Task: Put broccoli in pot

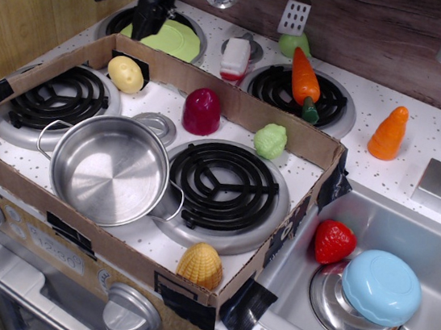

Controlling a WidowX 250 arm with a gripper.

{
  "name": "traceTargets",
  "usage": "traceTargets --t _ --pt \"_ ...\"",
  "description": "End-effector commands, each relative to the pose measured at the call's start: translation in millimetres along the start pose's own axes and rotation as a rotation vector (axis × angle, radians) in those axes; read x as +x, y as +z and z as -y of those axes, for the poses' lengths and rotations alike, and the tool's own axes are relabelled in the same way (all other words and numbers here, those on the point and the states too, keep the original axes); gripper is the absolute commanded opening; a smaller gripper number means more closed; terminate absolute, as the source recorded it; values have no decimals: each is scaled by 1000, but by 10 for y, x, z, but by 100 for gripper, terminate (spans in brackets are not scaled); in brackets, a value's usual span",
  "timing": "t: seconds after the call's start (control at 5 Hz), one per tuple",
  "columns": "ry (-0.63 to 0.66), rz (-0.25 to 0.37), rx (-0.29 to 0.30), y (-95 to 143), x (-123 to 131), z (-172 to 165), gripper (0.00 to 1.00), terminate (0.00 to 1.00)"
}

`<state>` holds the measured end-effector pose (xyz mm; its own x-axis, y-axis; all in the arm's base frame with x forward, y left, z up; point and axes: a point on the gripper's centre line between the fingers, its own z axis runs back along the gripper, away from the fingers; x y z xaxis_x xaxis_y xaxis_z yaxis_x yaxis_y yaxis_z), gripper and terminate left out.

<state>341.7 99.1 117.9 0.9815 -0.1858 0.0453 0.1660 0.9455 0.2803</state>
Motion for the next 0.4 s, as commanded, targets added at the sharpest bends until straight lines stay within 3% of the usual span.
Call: traceTargets --t 0.0,0.2 --pt "75 -7 22 382 -6 258 100 0" --pt "189 -45 -40 495 4 438 100 0"
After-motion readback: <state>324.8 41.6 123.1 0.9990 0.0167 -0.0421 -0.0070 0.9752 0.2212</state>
